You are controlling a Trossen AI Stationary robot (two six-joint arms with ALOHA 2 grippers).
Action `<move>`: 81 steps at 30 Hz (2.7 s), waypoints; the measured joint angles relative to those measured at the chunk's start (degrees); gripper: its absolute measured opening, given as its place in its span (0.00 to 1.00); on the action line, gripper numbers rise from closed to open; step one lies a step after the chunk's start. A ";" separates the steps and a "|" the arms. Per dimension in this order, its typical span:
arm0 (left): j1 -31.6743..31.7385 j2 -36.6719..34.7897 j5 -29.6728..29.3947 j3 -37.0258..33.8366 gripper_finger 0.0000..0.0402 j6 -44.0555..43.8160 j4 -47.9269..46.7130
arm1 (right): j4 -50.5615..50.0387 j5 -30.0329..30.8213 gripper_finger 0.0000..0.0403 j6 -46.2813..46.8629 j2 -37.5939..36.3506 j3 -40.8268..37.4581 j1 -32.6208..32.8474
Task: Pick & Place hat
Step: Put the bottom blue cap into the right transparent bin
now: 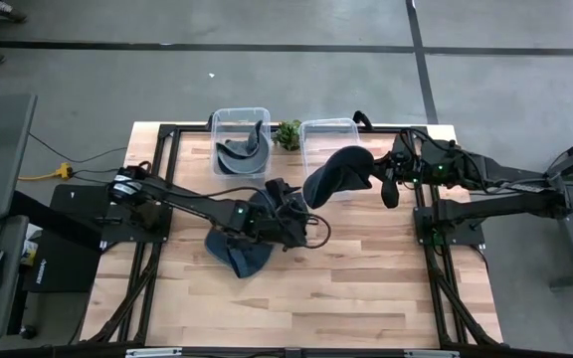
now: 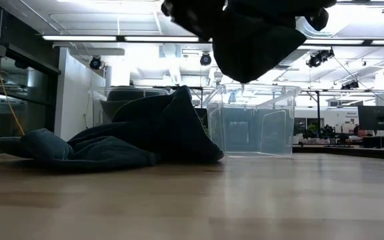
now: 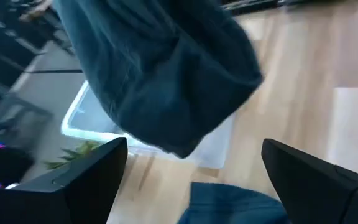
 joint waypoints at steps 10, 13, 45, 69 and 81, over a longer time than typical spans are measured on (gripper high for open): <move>0.00 1.14 -8.47 -0.24 0.92 1.61 4.14 | 0.90 0.00 0.01 -0.23 0.03 0.00 0.00; 0.00 0.81 -9.08 -0.10 0.92 2.01 6.24 | 0.91 0.00 0.02 -0.20 0.04 0.00 0.02; 0.00 0.92 -14.75 -0.17 0.03 9.39 14.78 | 0.94 -0.35 0.01 -0.33 0.02 0.00 0.00; 0.03 0.92 -14.98 -0.17 0.00 3.88 15.33 | 0.50 0.32 0.15 -3.80 -0.39 -0.04 0.02; 0.05 0.92 -13.87 -0.17 0.00 1.37 21.82 | 0.88 2.09 0.40 -11.35 -5.63 -0.07 0.02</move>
